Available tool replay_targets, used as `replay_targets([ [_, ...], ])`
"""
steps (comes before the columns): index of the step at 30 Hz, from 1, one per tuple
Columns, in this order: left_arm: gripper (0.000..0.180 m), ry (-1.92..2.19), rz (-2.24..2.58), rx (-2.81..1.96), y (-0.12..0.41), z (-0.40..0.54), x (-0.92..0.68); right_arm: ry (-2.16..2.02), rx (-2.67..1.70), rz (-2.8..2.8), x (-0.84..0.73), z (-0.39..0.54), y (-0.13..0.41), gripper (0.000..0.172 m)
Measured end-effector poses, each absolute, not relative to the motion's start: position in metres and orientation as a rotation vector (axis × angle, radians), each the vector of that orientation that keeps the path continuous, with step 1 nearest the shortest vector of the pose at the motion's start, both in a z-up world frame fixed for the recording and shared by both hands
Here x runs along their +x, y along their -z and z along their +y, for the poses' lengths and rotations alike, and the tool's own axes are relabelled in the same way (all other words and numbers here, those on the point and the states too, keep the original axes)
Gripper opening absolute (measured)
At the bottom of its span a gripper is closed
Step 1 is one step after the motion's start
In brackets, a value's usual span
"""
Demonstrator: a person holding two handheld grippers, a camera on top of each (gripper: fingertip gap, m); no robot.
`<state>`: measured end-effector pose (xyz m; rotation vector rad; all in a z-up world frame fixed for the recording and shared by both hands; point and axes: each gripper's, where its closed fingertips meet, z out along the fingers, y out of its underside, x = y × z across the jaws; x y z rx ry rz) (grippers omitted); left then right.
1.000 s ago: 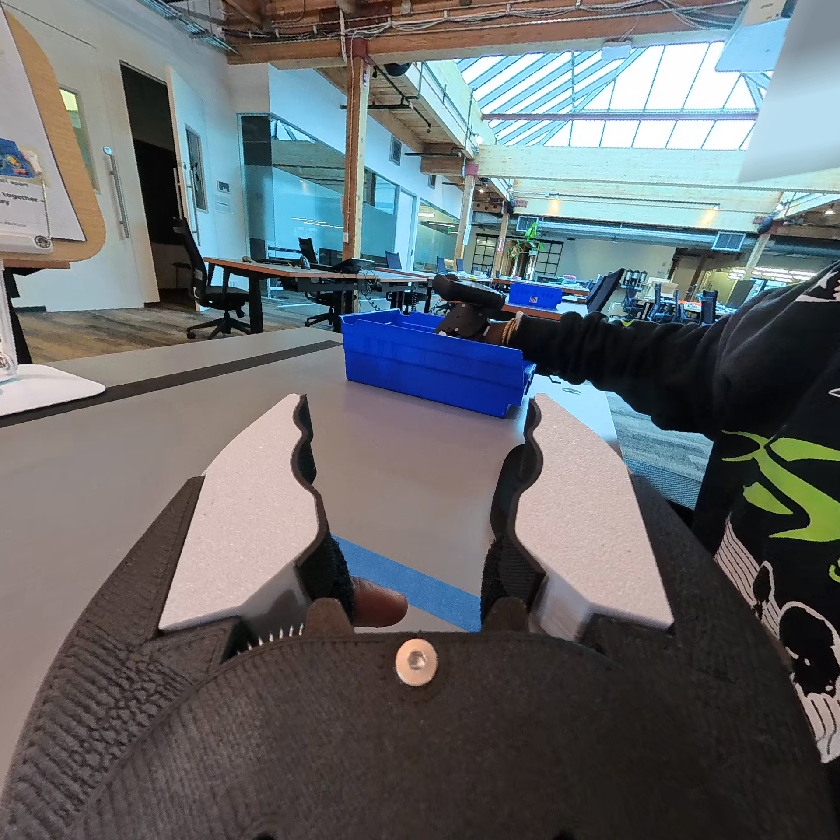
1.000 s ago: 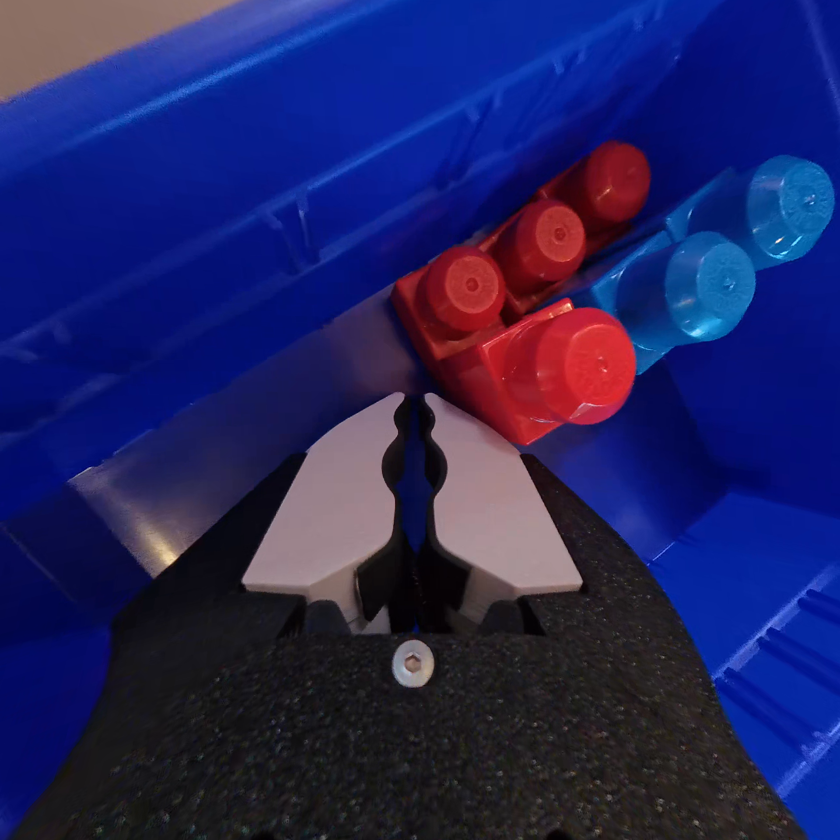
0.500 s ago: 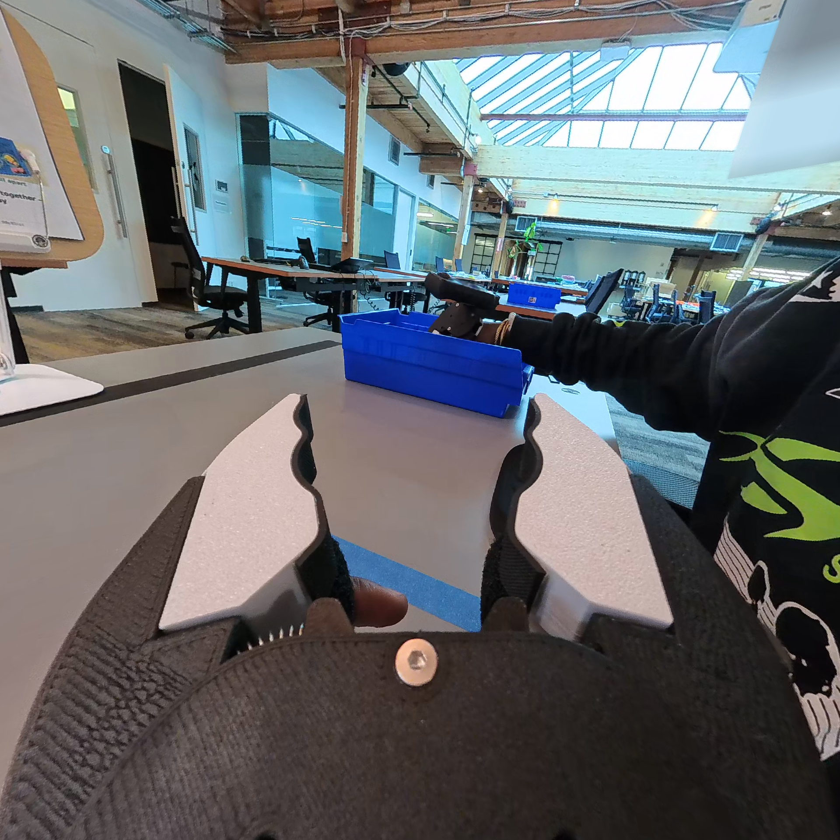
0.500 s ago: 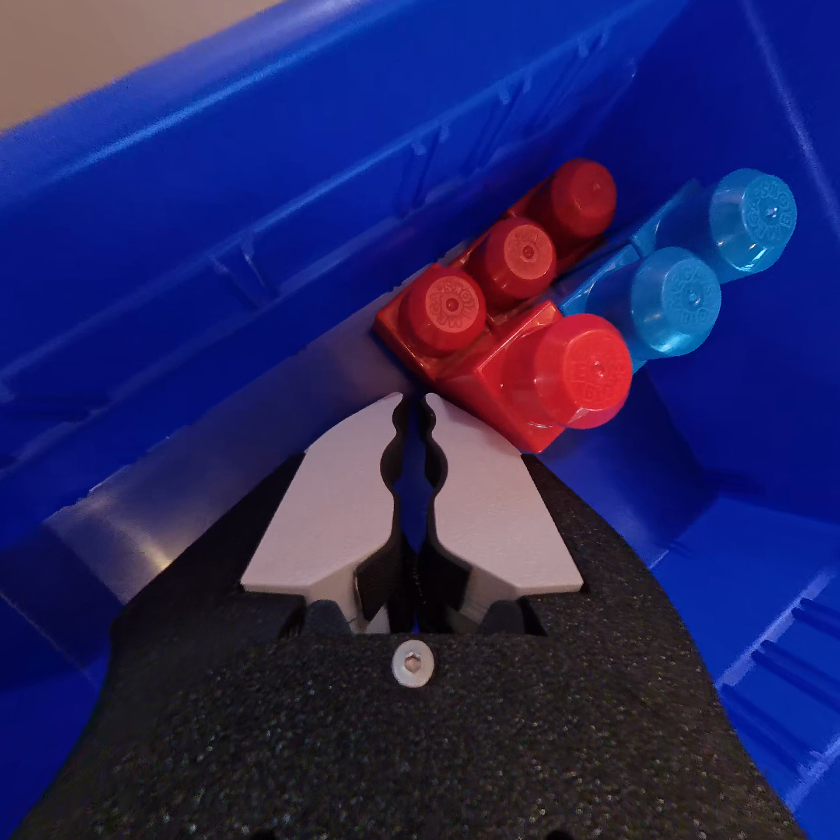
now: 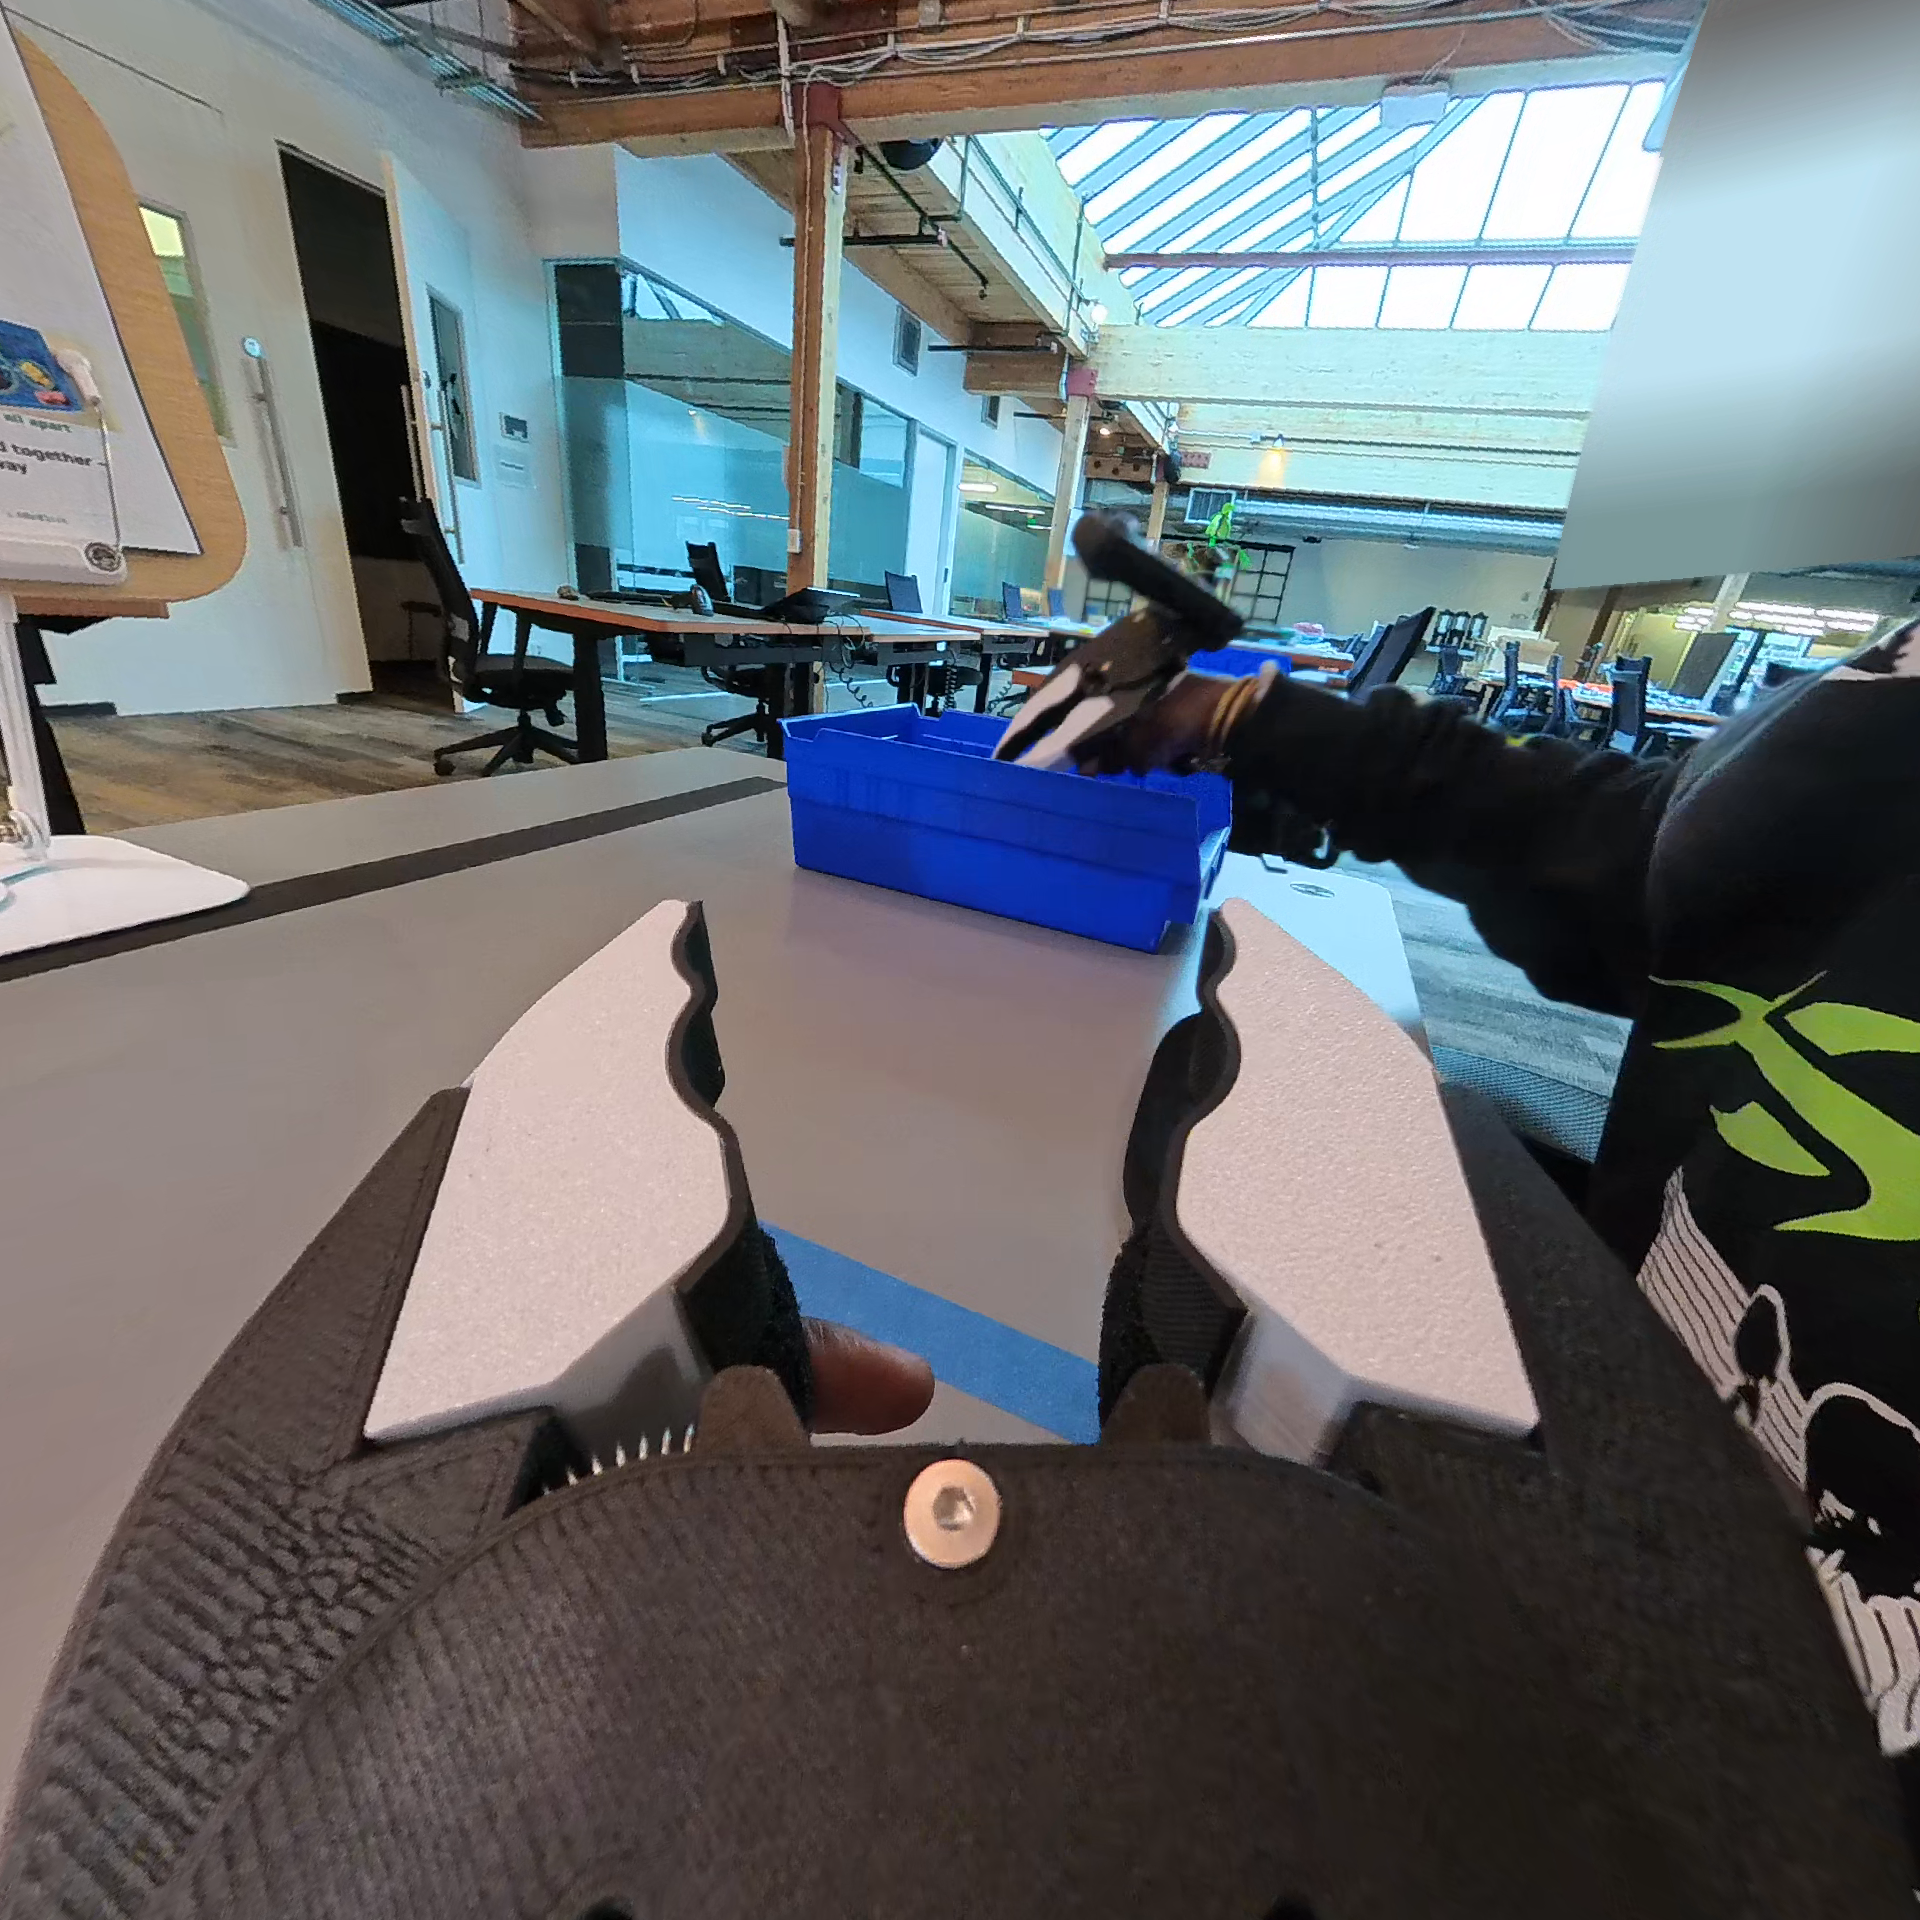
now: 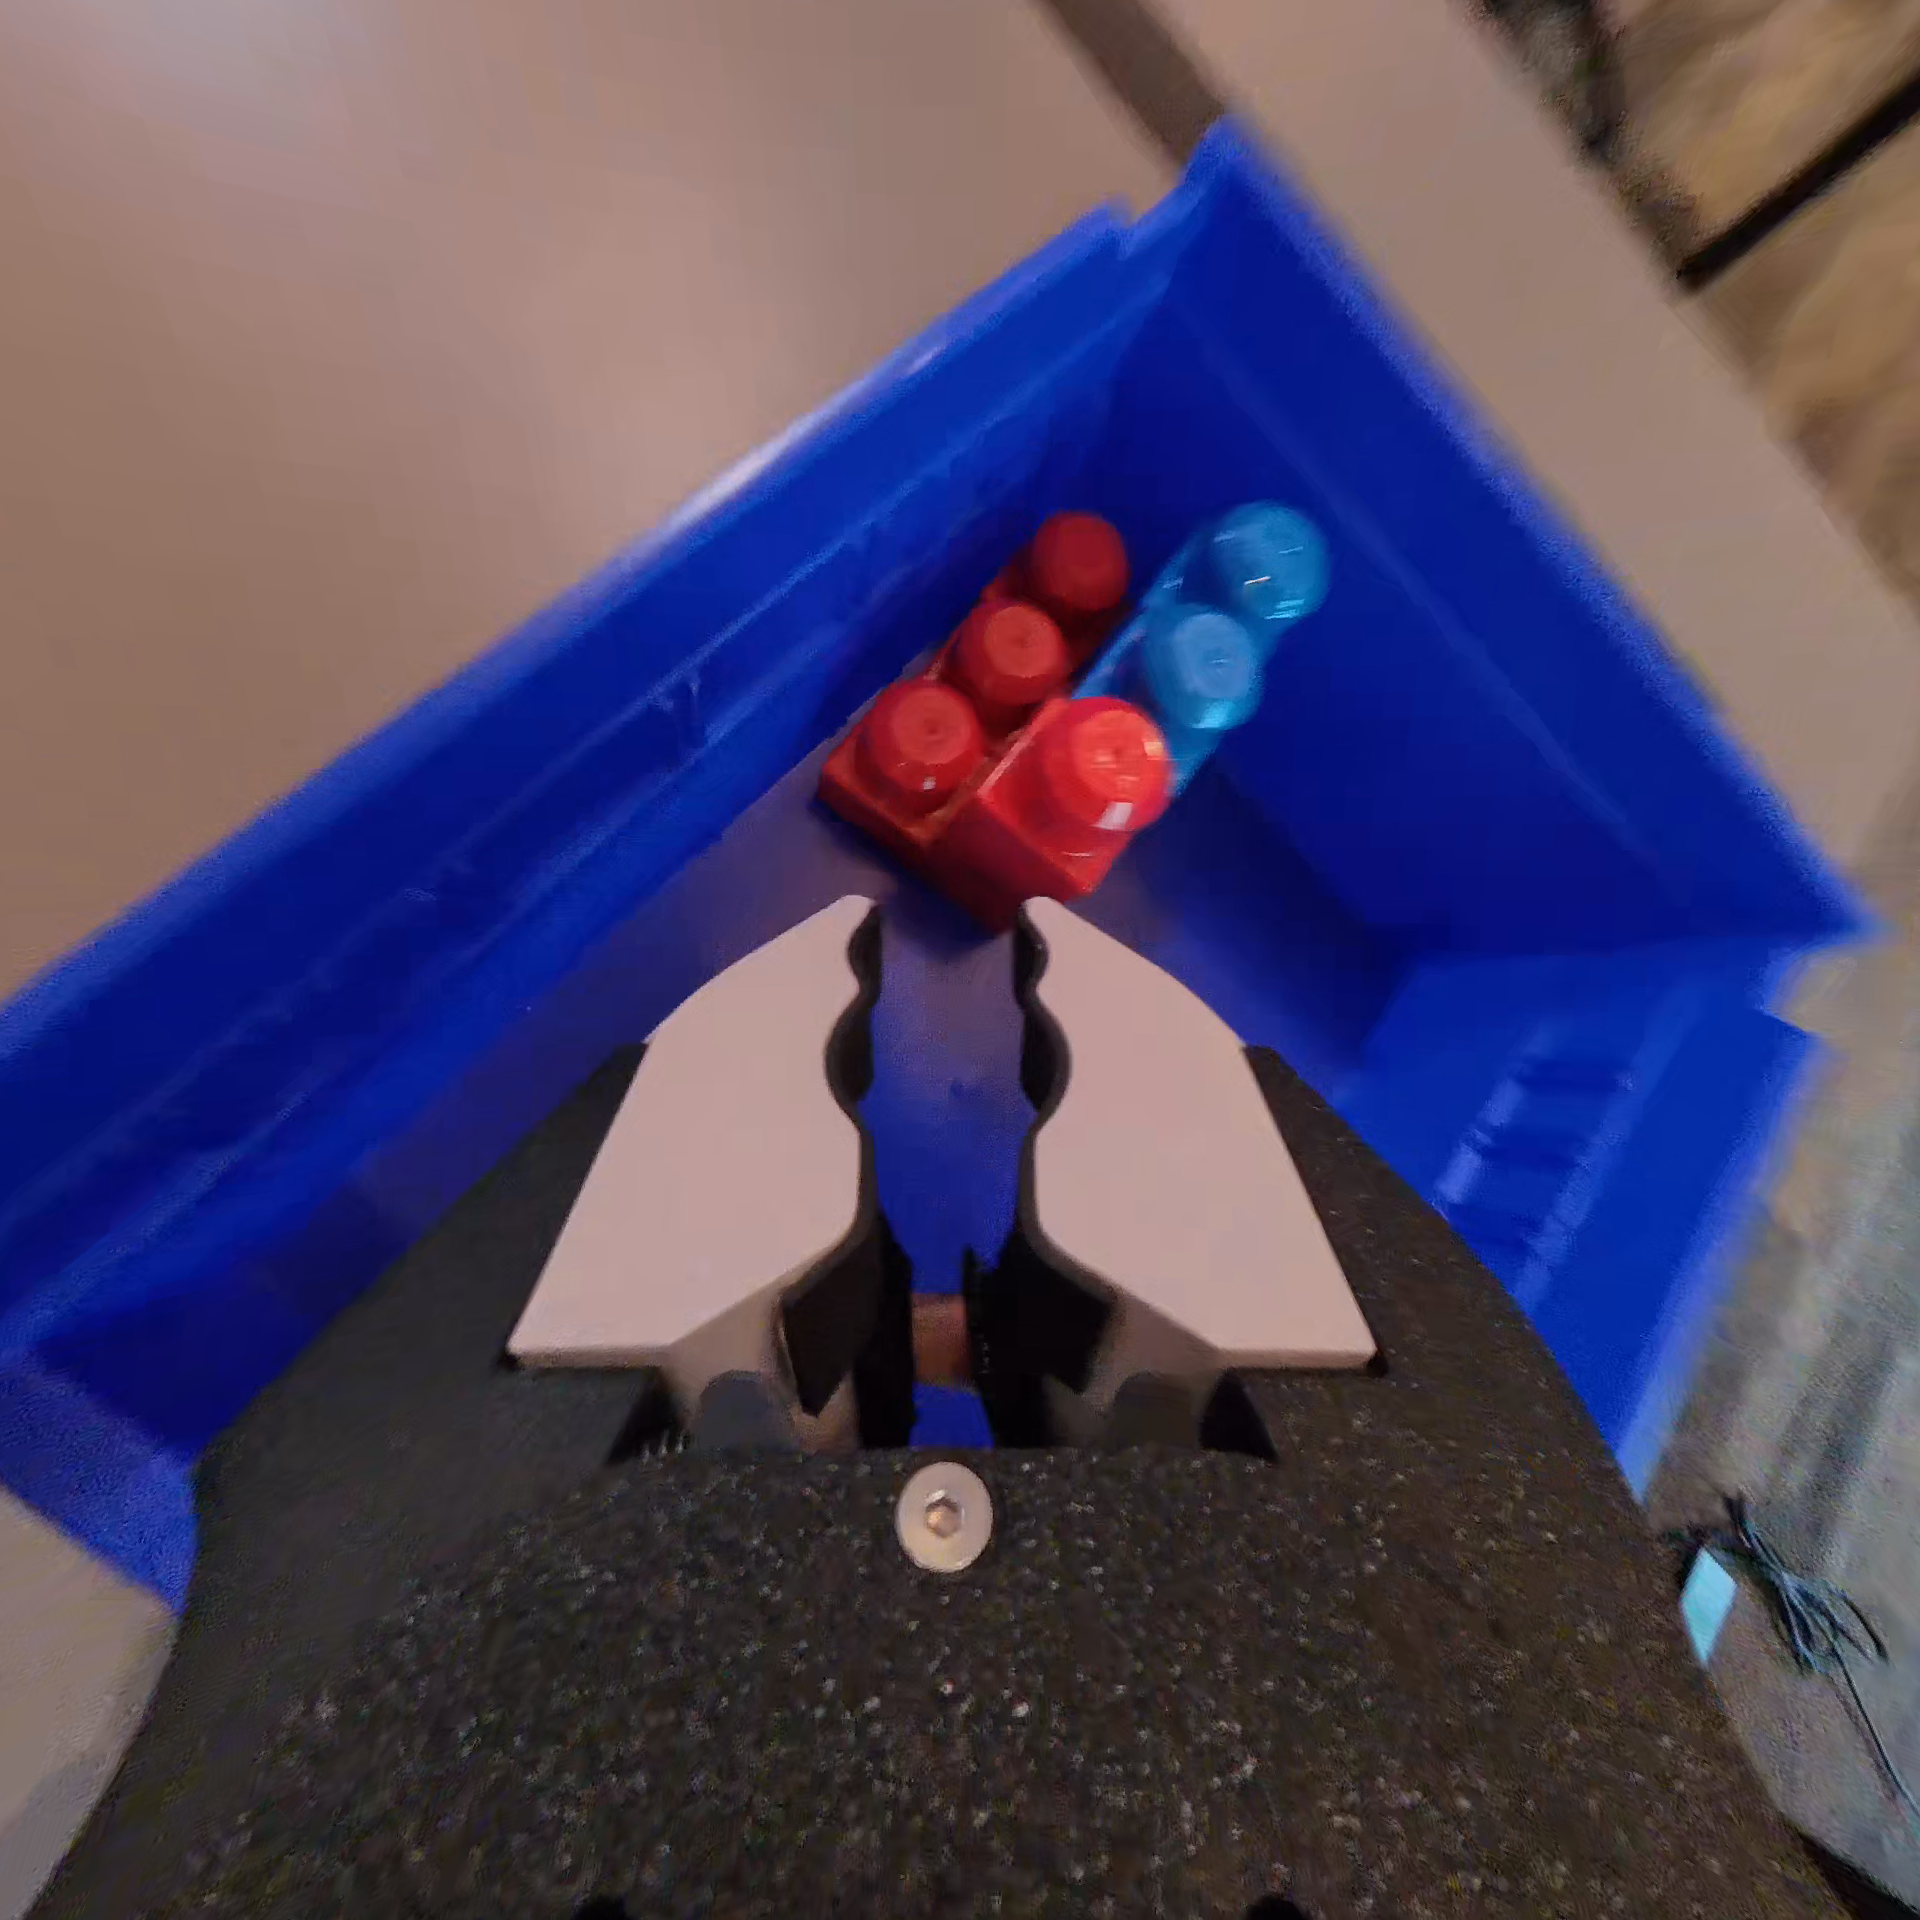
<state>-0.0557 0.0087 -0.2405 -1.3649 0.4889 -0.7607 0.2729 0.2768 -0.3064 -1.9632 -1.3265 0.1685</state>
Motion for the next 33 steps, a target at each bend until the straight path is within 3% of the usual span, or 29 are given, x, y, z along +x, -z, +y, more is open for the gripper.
replay_targets([
  [1,0.089,0.760,0.489,-1.366,0.241,0.009,-0.056,-0.147,-1.940,-1.262,0.276,0.273,0.289,0.034],
  [6,0.089,0.761,0.485,-1.370,0.241,0.009,-0.056,-0.190,-1.766,-0.979,0.272,0.227,0.202,0.061],
  [11,0.089,0.752,0.480,-1.363,0.239,0.007,-0.057,-0.668,-1.550,-0.906,0.199,0.129,0.165,0.073],
  [16,0.089,0.749,0.473,-1.368,0.239,0.007,-0.057,-0.889,-1.409,-0.806,0.139,0.072,0.174,0.076],
  [19,0.089,0.743,0.477,-1.369,0.239,0.006,-0.057,-1.019,-1.288,-0.710,0.111,0.059,0.180,0.069],
  [27,0.089,0.738,0.441,-1.384,0.232,0.002,-0.066,-1.142,-1.295,-0.753,0.074,0.060,0.241,0.067],
  [33,0.076,0.296,0.289,-1.621,0.207,-0.011,-0.167,-1.193,-1.269,-0.722,0.078,0.061,0.241,0.064],
])
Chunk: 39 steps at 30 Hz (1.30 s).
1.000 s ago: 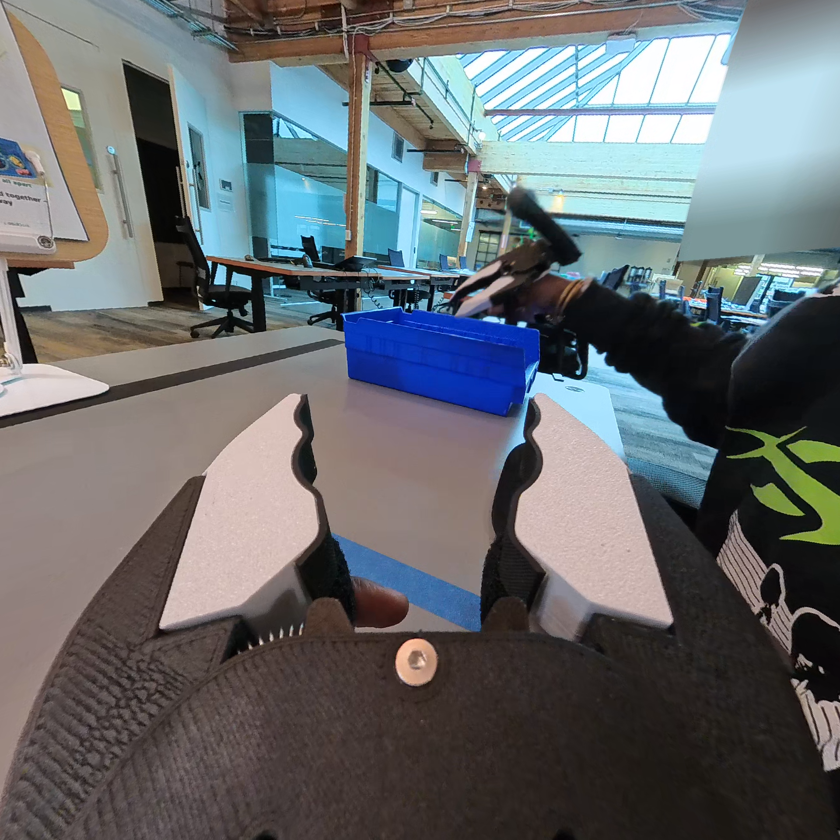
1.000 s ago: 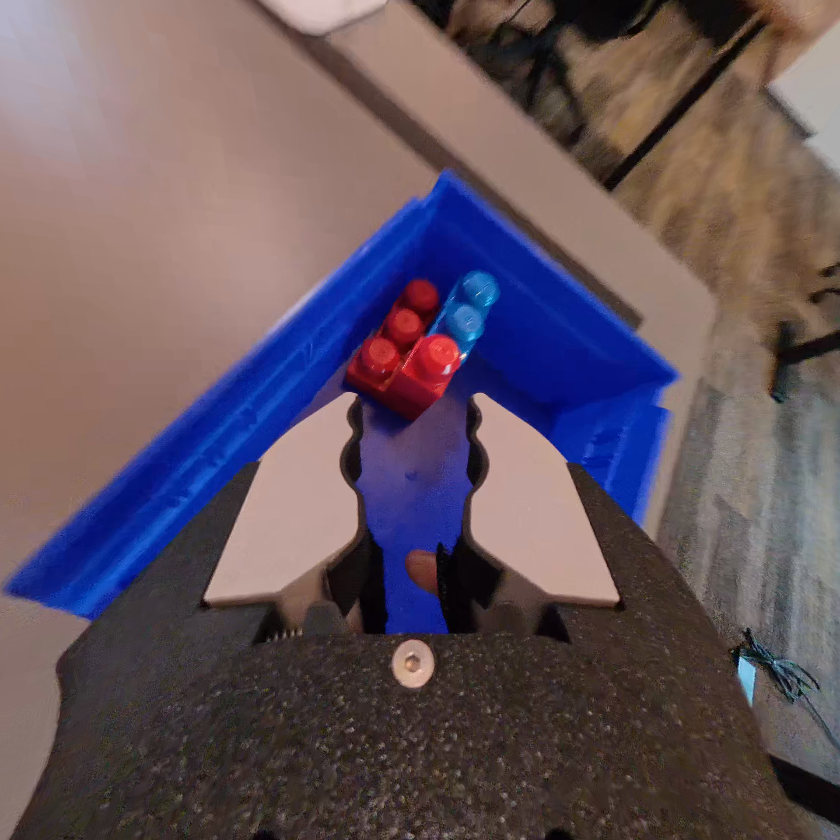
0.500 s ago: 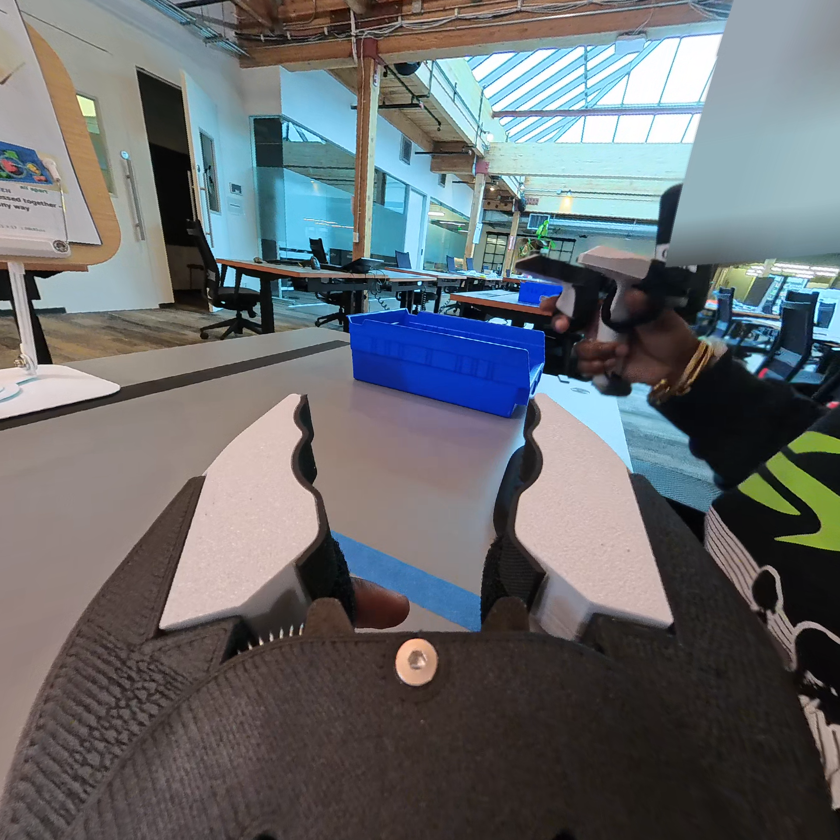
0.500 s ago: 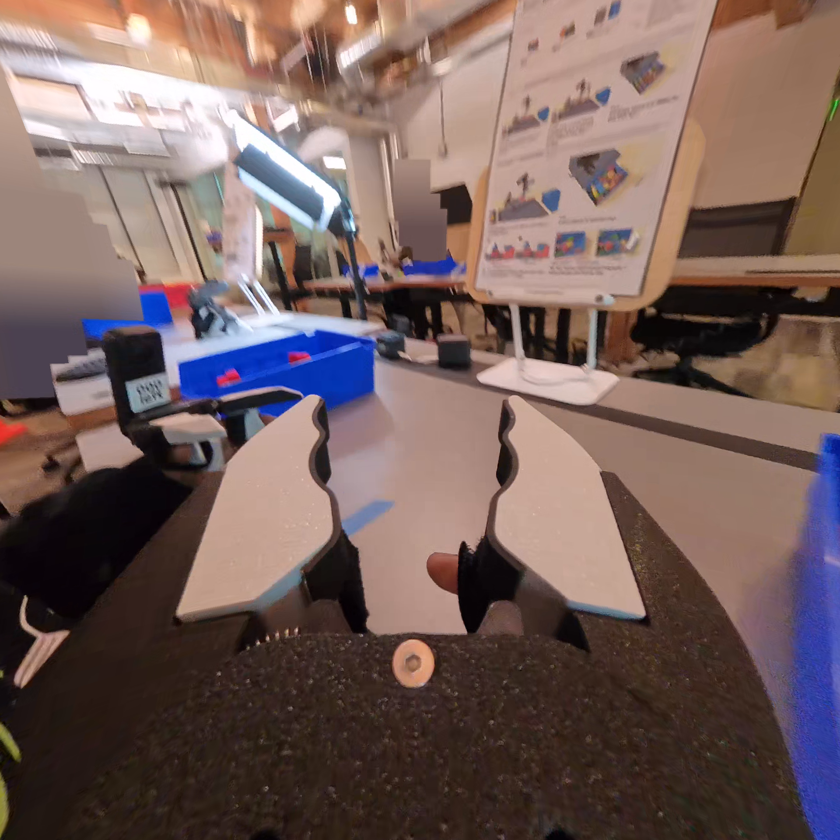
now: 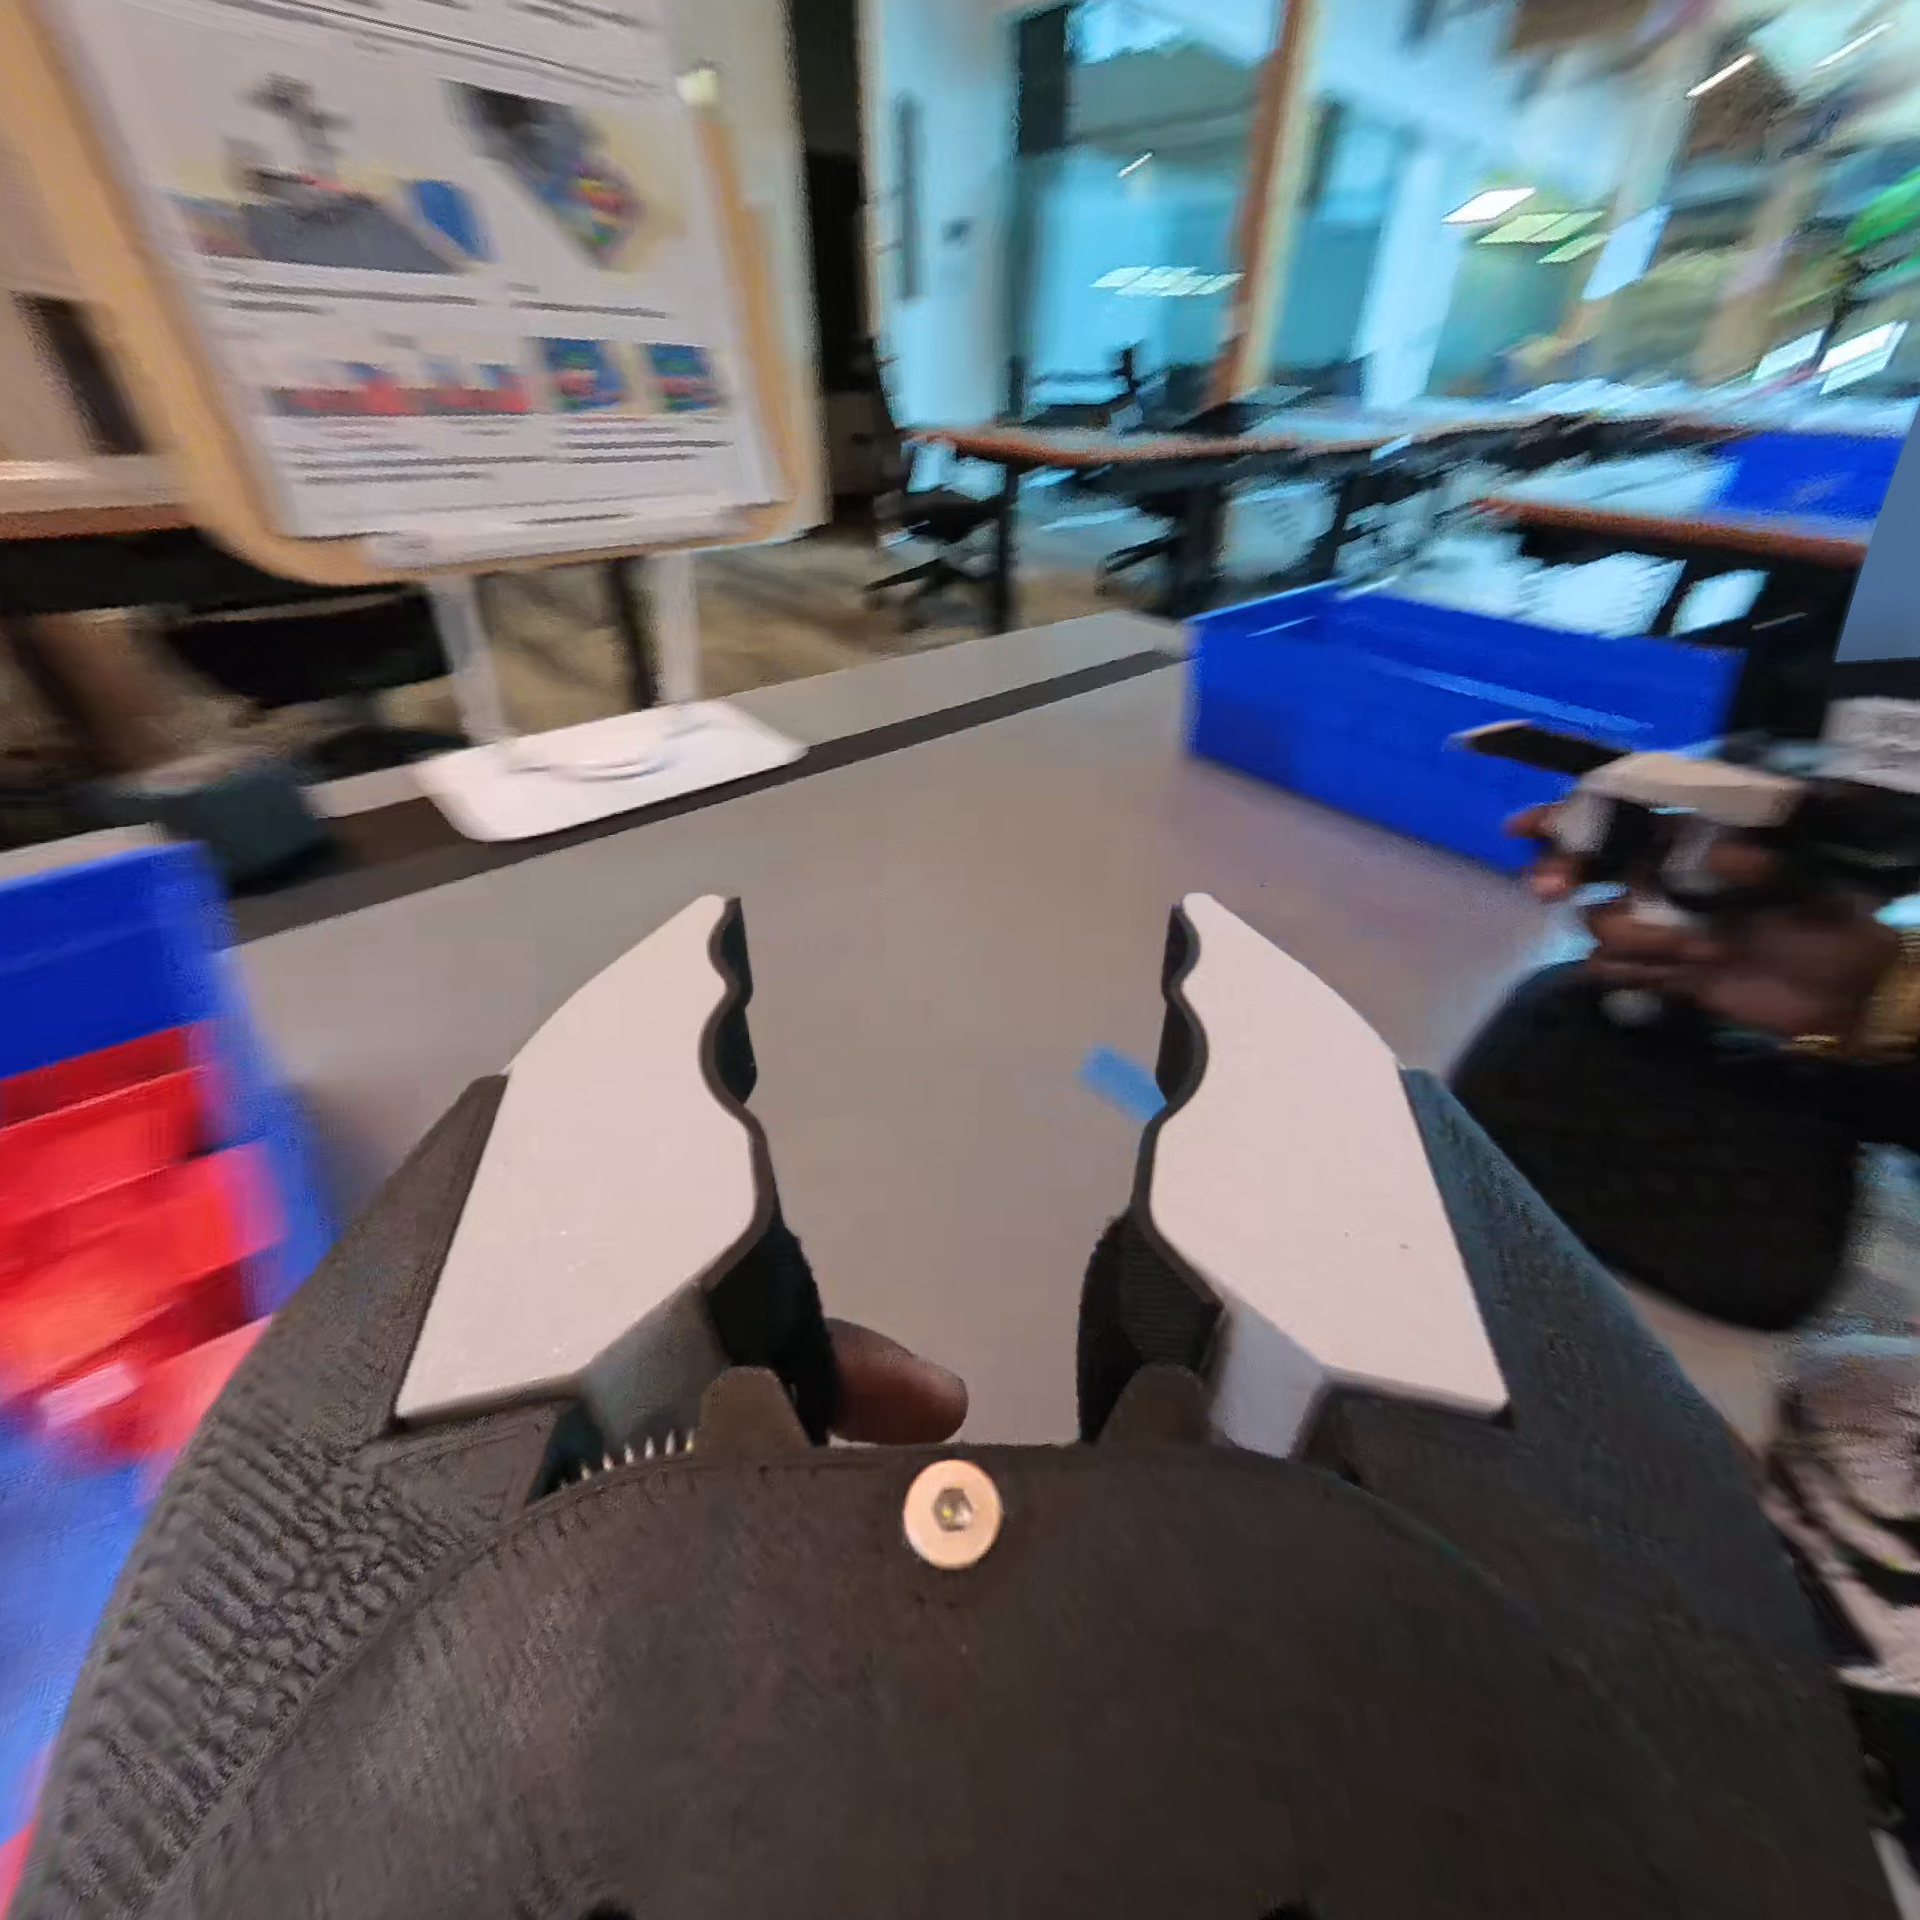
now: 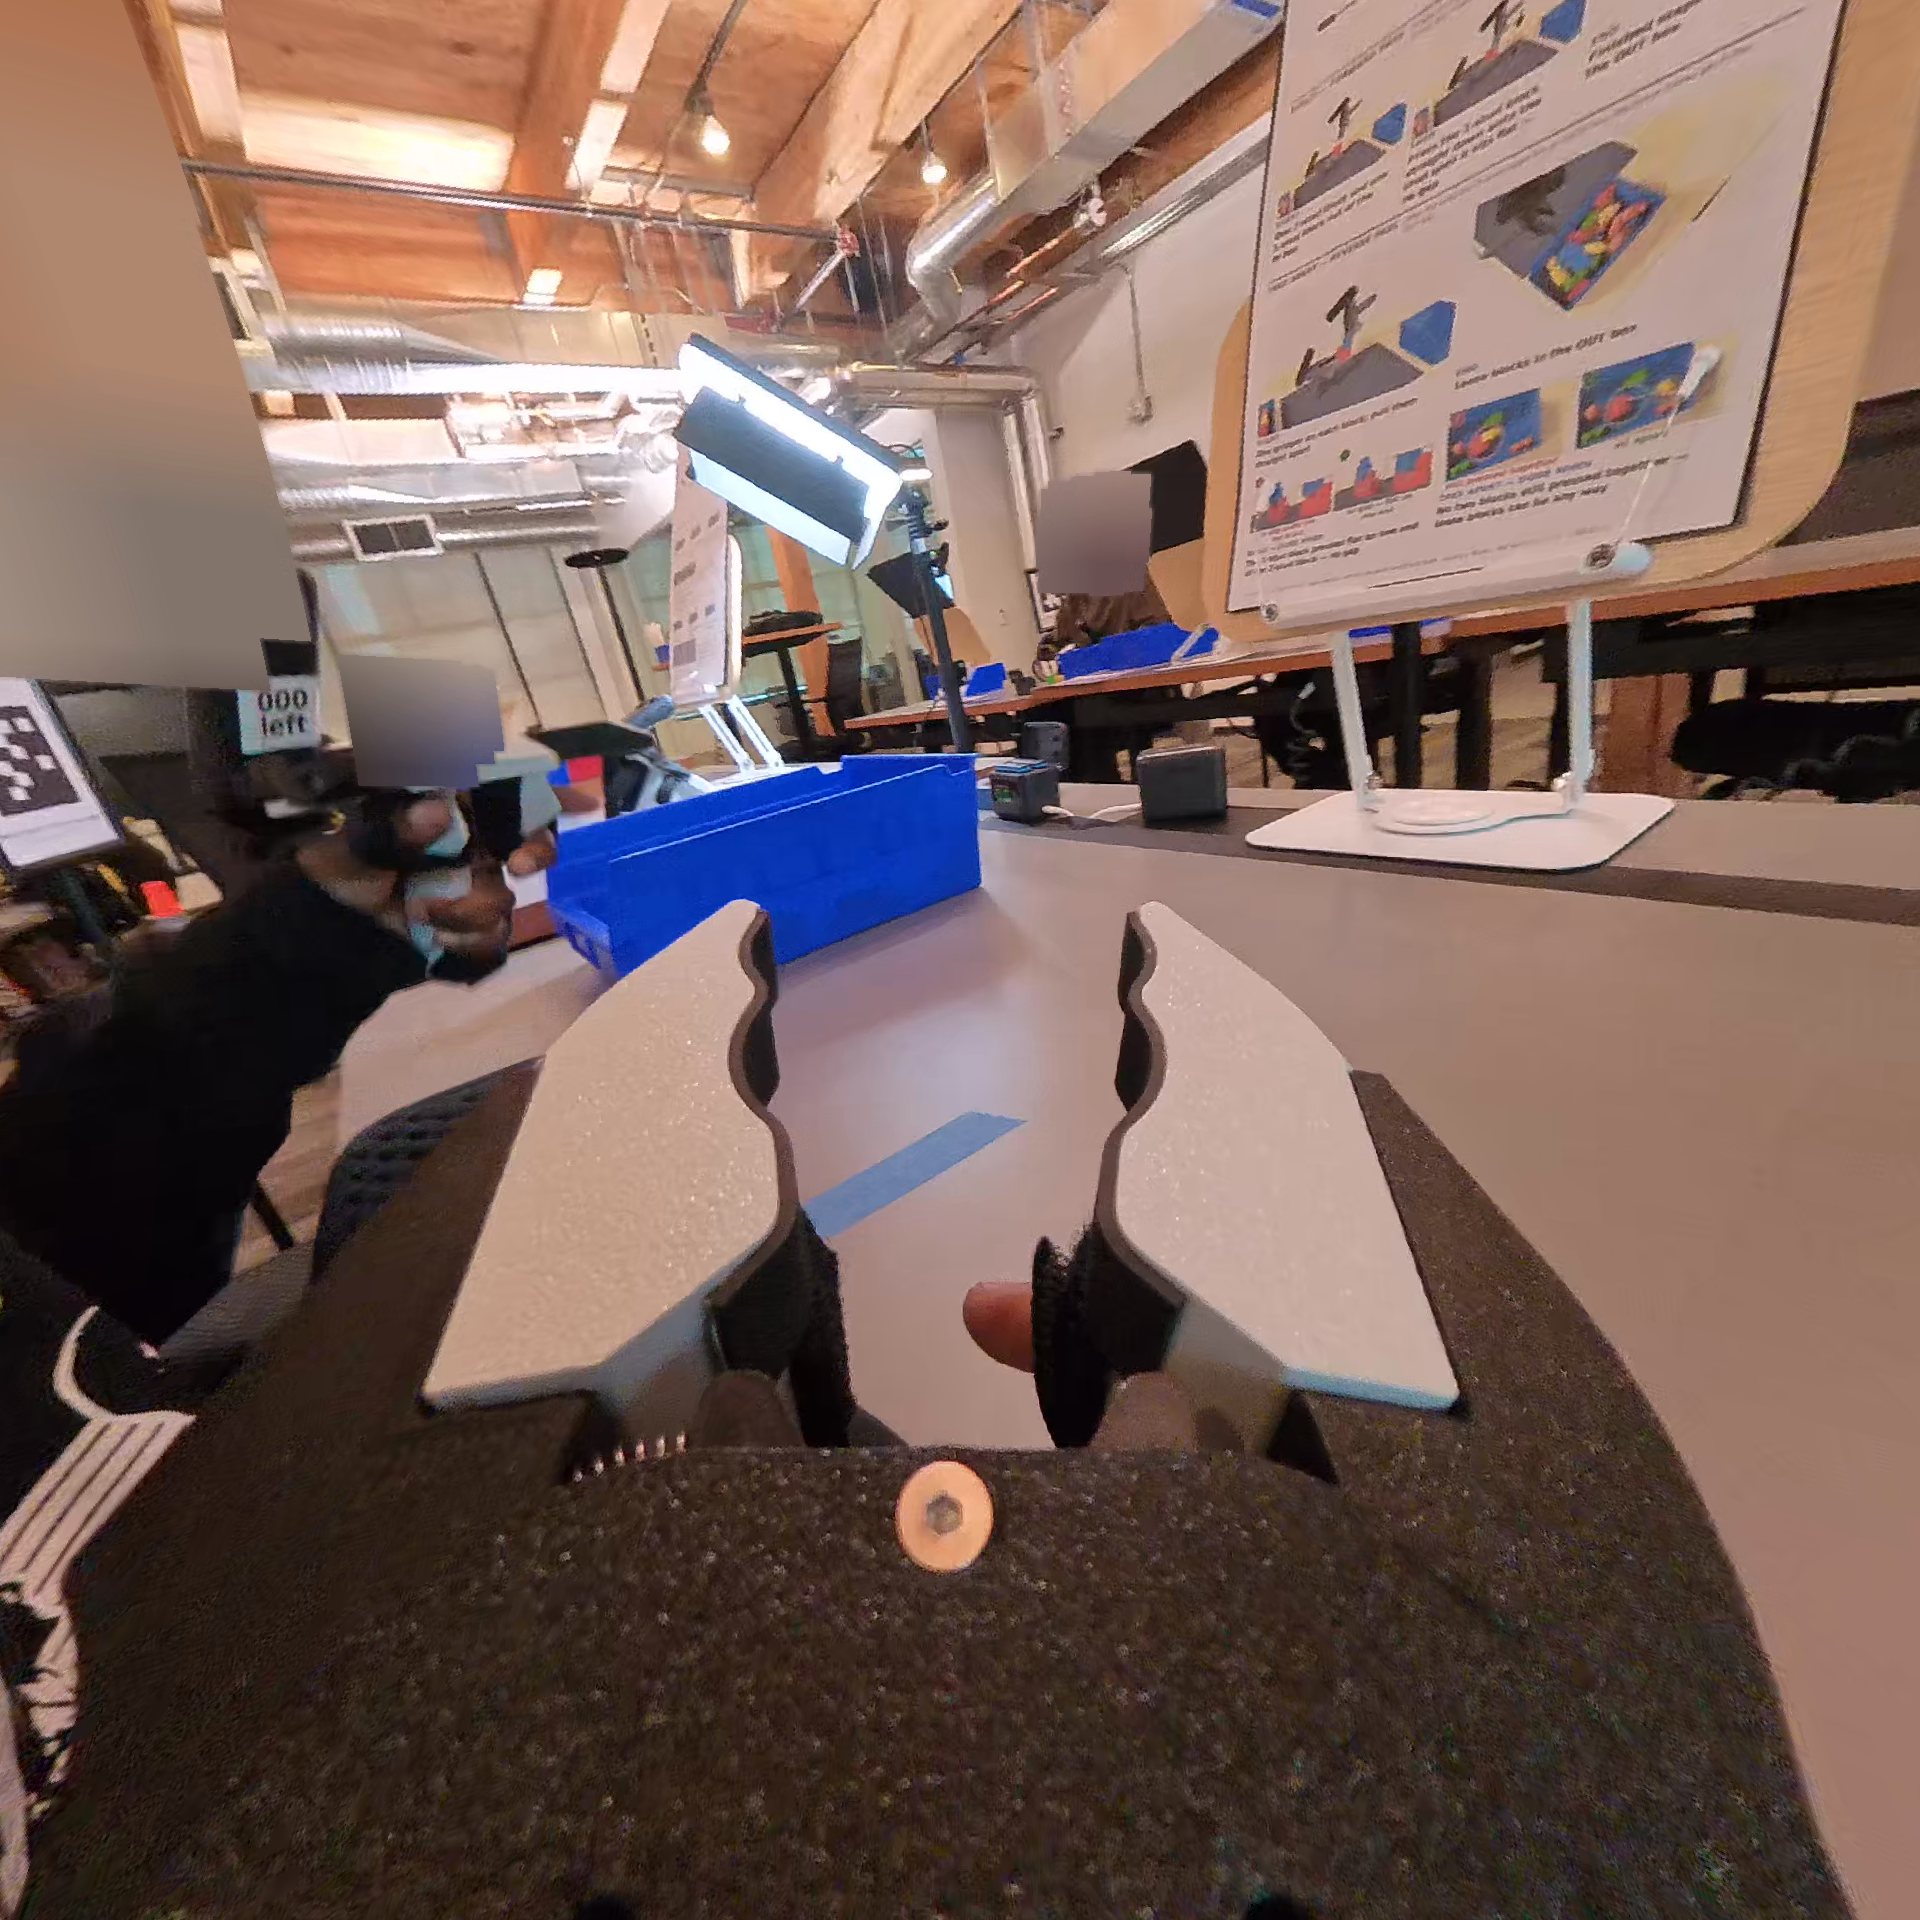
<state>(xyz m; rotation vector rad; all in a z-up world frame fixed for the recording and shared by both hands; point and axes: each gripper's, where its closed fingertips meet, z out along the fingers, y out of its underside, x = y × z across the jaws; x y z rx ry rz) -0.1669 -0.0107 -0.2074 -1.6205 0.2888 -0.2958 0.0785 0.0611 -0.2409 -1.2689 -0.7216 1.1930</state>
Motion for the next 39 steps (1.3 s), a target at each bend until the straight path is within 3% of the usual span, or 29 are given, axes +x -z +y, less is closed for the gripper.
replay_targets([
  [3,0.073,0.031,0.166,-1.837,0.202,-0.021,-0.255,-1.203,-1.268,-0.742,0.076,0.059,0.242,0.064],
  [6,0.074,-0.186,0.030,-2.101,0.231,-0.019,-0.342,-1.191,-1.265,-0.772,0.074,0.056,0.244,0.064],
  [12,0.073,-0.270,-0.067,-2.463,0.318,-0.002,-0.407,-1.187,-1.248,-0.771,0.075,0.054,0.242,0.062],
  [19,0.070,-0.353,-0.126,-2.600,0.355,0.008,-0.432,-1.183,-1.247,-0.777,0.075,0.053,0.243,0.060],
  [21,0.065,-0.377,-0.127,-2.663,0.363,0.005,-0.435,-1.185,-1.248,-0.773,0.075,0.054,0.242,0.060],
  [22,0.051,-0.376,-0.113,-2.671,0.363,0.005,-0.435,-1.185,-1.248,-0.770,0.076,0.054,0.242,0.059],
  [28,0.046,-0.250,-0.093,-2.529,0.344,0.011,-0.426,-1.192,-1.249,-0.766,0.076,0.054,0.242,0.059],
  [39,0.045,0.516,0.278,-1.935,0.206,0.003,-0.269,-1.171,-1.217,-0.846,0.069,0.044,0.243,0.057],
])
